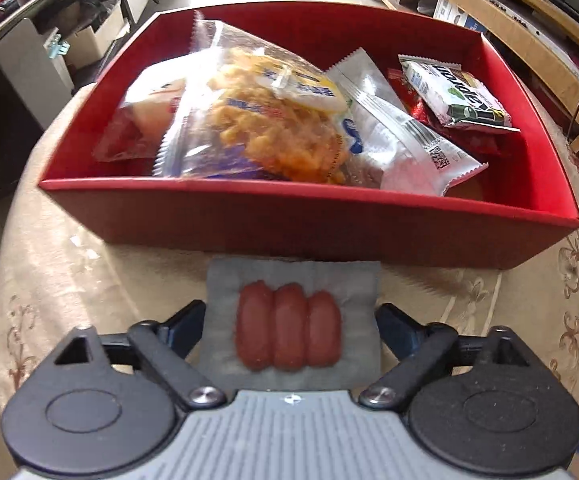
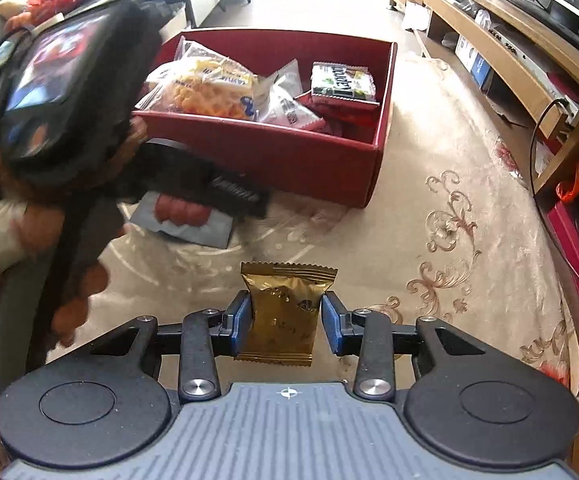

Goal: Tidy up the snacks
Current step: 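Grasp the sausage pack with the left tool while the right tool grasps the gold cake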

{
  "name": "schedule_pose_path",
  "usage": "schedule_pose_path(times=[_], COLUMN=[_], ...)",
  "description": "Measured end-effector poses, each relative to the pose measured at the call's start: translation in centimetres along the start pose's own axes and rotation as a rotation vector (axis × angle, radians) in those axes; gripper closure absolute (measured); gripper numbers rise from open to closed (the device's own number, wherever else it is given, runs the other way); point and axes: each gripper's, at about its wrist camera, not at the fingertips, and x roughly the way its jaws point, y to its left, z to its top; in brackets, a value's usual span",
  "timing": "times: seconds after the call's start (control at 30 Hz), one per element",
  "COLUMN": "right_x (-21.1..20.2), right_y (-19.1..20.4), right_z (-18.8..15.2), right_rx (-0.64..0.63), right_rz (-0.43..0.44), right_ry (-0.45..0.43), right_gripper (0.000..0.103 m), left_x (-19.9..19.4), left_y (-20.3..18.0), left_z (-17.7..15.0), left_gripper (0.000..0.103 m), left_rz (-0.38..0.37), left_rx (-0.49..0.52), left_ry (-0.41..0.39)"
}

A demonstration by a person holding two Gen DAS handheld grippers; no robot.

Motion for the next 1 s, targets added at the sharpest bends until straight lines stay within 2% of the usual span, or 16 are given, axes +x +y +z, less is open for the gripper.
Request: schedule_pose_path(times=[0.13, 0.27, 0.37, 0.43, 0.53, 0.6, 0.67, 0.7, 0.77, 0.83, 0.87, 0.9, 1.0], right_x=[0.0, 0.5, 0.6, 0.8, 1.6, 2.3, 2.6, 2.7, 3.4, 4.1, 4.1, 3.9, 3.4], right_y=[-0.1, -0.8, -1.3, -1.6, -1.8, -2.0, -2.1, -2.1, -2.1, -2.4, -2.2, -1.9, -1.6], right_z=[0.0, -0.1, -0.1, -0.1, -0.2, -0.4, -0.4, -0.5, -0.7, -1.0, -1.1, -1.1, -1.1], right_rx=[0.002, 0.027, 0.046, 0.057, 0.073, 0.083, 0.077, 0.072, 0.063, 0.083, 0.077, 0.062, 0.061], right_rz=[-0.006, -0.016, -0.023, -0.022, -0.036, -0.044, -0.055, -0.068, -0.09, -0.094, -0.108, -0.12, -0.092], right_ry=[-0.001, 0.014, 0.018, 0.022, 0.037, 0.057, 0.069, 0.069, 0.089, 0.116, 0.105, 0.101, 0.099], right_gripper=[0.058, 0.06, 0.06, 0.06, 0.054, 0.039, 0.03, 0.028, 0.03, 0.034, 0.04, 0.057, 0.057], left_x=[-0.7, -2.2, -3.0, -3.1, -3.3, -2.7, -1.7, -1.5, -1.2, -1.0, -1.2, -1.3, -2.0], left_y=[1.2, 2.3, 3.6, 4.1, 4.4, 4.2, 3.7, 3.5, 2.9, 2.7, 2.7, 2.6, 2.9], left_z=[-0.9, -1.9, -2.9, -3.9, -5.1, -5.3, -4.6, -4.5, -4.7, -5.1, -5.2, -5.3, -5.3], left_gripper=[0.018, 0.028, 0.028, 0.027, 0.021, 0.017, 0.016, 0.016, 0.011, 0.011, 0.014, 0.015, 0.017], left_rz=[-0.018, -0.048, -0.09, -0.088, -0.076, -0.071, -0.076, -0.068, -0.047, -0.038, -0.039, -0.042, -0.066], left_rx=[-0.003, 0.013, 0.001, 0.017, 0.036, 0.03, 0.026, 0.046, 0.09, 0.099, 0.098, 0.099, 0.095], left_ry=[0.023, 0.022, 0.053, 0.048, 0.051, 0.064, 0.06, 0.055, 0.046, 0.031, 0.027, 0.026, 0.043])
